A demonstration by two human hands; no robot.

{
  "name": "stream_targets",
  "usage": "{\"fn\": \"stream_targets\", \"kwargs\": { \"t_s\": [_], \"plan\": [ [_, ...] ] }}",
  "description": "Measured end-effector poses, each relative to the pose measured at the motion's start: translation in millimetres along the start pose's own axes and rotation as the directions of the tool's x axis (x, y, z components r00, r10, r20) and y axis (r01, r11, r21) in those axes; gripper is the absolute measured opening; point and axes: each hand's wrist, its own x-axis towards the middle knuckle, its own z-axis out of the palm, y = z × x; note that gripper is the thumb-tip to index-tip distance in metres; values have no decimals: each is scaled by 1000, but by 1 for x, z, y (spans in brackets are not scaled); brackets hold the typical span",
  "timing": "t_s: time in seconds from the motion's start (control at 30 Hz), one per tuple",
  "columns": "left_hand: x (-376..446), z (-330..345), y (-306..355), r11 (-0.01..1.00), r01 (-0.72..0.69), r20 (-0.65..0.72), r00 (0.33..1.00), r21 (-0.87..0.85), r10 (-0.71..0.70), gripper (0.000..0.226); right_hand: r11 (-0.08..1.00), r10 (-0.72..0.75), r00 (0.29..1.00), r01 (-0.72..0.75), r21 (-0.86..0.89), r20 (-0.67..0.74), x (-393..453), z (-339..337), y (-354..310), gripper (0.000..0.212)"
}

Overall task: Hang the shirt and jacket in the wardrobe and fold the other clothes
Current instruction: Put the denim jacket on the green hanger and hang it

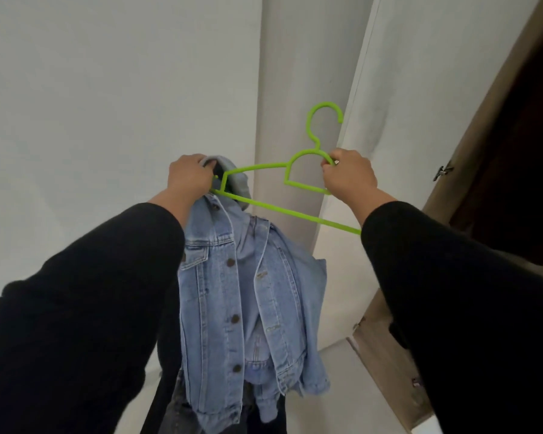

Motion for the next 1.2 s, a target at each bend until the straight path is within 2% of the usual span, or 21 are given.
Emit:
{"fn": "stream_targets", "kwargs": {
  "t_s": [0.17, 0.3, 0.37, 0.5, 0.7, 0.8, 1.03, 1.2],
  "plan": [
    [-20, -36, -6, 999, -32, -177, 984, 7, 33, 33, 1000, 1, 999, -1, -1, -33, -14, -11, -3, 24],
    [-28, -67, -9, 990, -27, -222, 973, 139, 57, 40, 999, -41, 996, 39, -26, -84, -23, -24, -8, 23],
    [-32, -81, -6, 980, -21, -248, 966, 196, 71, 45, 996, -82, 994, 83, 14, -66, -26, -32, -12, 21],
    [-42, -98, -5, 982, -23, -311, 947, 188, 82, 46, 978, -160, 987, 156, 138, 18, -28, -47, -20, 15],
    [-54, -111, -1, 982, 14, -319, 947, 189, 47, 47, 936, -212, 973, 175, 306, 92, -31, -72, -26, 21],
    [-60, -109, 7, 985, -16, -296, 953, 171, 67, 44, 937, -239, 959, 187, 295, 153, -40, -68, -31, 24],
    [-83, -102, 47, 989, -95, -292, 948, 112, 124, 41, 970, -171, 975, 141, 197, 143, -47, -44, -45, 29],
    [-94, -108, 67, 998, -30, -317, 947, 59, 47, 39, 980, -119, 980, 91, 174, 159, -51, -37, -45, 29]
  ]
}}
